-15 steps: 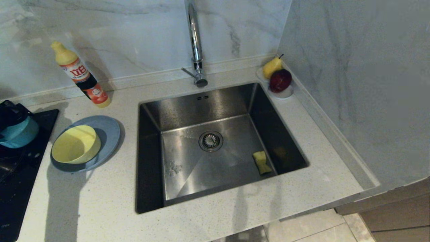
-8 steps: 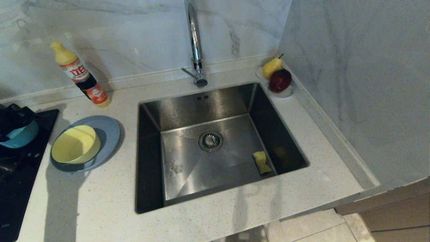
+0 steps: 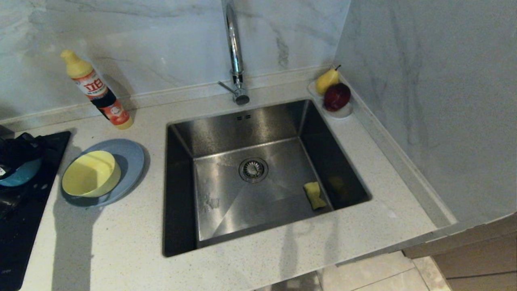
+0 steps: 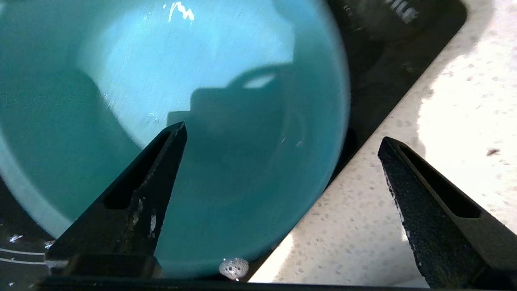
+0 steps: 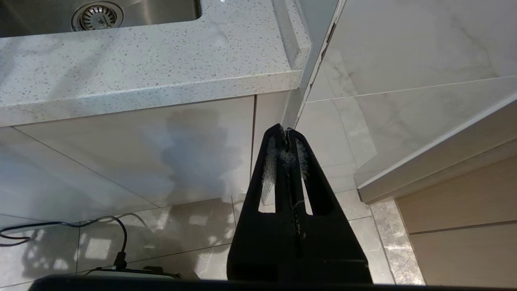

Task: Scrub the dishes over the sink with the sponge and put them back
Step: Place the bowl on the bowl

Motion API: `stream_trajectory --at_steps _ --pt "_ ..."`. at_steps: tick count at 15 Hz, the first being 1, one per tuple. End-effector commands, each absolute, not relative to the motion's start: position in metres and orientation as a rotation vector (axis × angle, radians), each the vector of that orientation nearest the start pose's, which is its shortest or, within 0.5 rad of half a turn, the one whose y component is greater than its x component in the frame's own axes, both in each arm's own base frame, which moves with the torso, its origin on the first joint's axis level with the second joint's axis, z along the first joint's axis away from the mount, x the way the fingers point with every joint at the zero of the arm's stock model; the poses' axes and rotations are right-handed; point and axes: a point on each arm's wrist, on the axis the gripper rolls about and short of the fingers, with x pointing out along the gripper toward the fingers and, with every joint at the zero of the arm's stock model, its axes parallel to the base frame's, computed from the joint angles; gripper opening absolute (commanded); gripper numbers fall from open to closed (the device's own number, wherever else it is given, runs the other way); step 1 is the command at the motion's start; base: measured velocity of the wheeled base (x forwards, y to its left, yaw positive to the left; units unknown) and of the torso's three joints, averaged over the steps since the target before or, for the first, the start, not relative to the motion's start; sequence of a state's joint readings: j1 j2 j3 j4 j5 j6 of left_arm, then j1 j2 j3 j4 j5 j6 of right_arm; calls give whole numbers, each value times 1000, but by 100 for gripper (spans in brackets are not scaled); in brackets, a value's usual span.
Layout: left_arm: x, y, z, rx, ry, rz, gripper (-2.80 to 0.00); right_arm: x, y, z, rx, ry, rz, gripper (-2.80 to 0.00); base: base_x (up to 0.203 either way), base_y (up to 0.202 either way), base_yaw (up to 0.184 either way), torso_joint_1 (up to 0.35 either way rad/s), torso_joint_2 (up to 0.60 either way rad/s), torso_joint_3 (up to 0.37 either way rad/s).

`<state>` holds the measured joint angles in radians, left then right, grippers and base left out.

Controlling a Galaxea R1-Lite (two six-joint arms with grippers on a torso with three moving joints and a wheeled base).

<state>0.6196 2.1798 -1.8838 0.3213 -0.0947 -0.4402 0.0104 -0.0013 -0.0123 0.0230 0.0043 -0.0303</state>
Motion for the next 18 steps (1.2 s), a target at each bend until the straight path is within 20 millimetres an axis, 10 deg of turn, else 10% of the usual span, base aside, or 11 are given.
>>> stream_trajectory --at_steps 1,2,3,4,18 --pt "365 258 203 -643 477 636 0 -24 0 76 -31 7 15 -280 0 0 0 0 0 0" --pt "365 258 203 -643 477 636 0 -24 0 76 -31 9 15 -280 0 0 0 0 0 0" --pt "365 257 203 -643 479 636 -69 -24 0 76 -31 7 15 -280 0 0 0 0 0 0" --pt "365 257 203 -643 479 636 -280 -24 0 76 -31 7 15 -280 0 0 0 0 0 0" --pt "346 242 239 -646 450 595 -280 -24 0 76 -31 7 15 -280 0 0 0 0 0 0"
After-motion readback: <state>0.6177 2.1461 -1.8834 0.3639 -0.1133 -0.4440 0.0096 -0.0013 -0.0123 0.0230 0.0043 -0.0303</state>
